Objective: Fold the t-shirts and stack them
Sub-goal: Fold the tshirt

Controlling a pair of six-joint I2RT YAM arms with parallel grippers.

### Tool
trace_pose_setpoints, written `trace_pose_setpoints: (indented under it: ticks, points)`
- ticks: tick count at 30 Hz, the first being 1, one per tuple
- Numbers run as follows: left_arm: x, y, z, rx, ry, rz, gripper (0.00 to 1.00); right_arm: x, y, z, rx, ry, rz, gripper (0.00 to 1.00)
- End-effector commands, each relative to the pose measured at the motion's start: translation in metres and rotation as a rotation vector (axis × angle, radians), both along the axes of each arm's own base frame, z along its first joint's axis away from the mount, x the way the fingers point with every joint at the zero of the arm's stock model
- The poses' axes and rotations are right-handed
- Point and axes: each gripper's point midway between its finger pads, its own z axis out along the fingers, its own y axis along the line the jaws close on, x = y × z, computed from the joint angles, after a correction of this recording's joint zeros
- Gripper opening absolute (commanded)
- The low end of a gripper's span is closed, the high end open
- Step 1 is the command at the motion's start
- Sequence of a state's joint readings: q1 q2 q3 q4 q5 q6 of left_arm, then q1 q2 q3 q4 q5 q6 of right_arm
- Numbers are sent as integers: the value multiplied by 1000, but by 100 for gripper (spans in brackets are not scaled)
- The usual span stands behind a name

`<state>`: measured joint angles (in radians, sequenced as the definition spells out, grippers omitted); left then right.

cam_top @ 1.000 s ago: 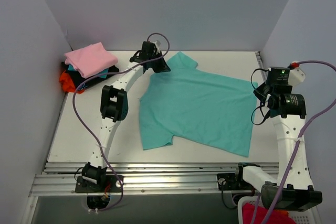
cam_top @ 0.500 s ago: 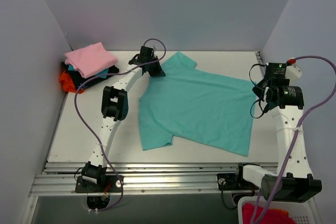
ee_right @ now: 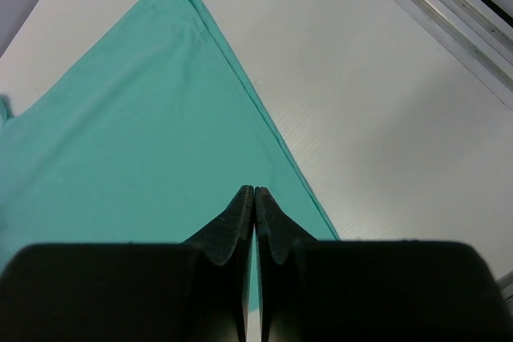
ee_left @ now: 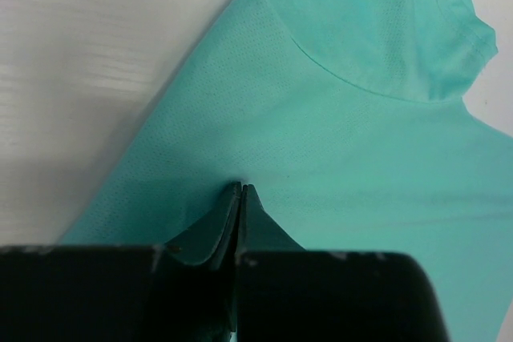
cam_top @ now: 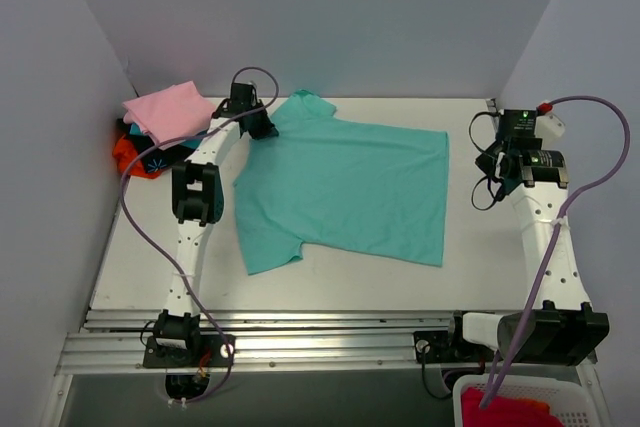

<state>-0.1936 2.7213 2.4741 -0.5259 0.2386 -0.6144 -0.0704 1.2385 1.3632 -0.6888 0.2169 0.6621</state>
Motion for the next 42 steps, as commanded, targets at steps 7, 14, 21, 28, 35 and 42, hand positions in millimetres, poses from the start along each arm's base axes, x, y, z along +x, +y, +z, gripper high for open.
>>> trace_pose_setpoints:
  ticks: [7, 14, 21, 28, 35, 42]
  points:
    - [1, 5, 71, -2, -114, 18, 95, 7, 1, -5, -15, -8, 17, 0]
    - [-6, 30, 214, 14, -318, 111, 94, 8, 0, 4, -30, -41, 26, 77]
    - [-106, 69, 262, 111, -298, 243, 94, 8, 5, 8, -35, -45, 80, 84]
    - [-261, 101, 179, 292, 29, 192, 94, -11, 24, -17, 18, -18, 136, 83]
    - [-384, 106, 124, 288, 171, 112, 98, -25, 31, -46, 42, 30, 149, 82]
    - [-412, 69, 94, 174, 220, 111, 100, -17, 36, -40, 35, 38, 172, 82]
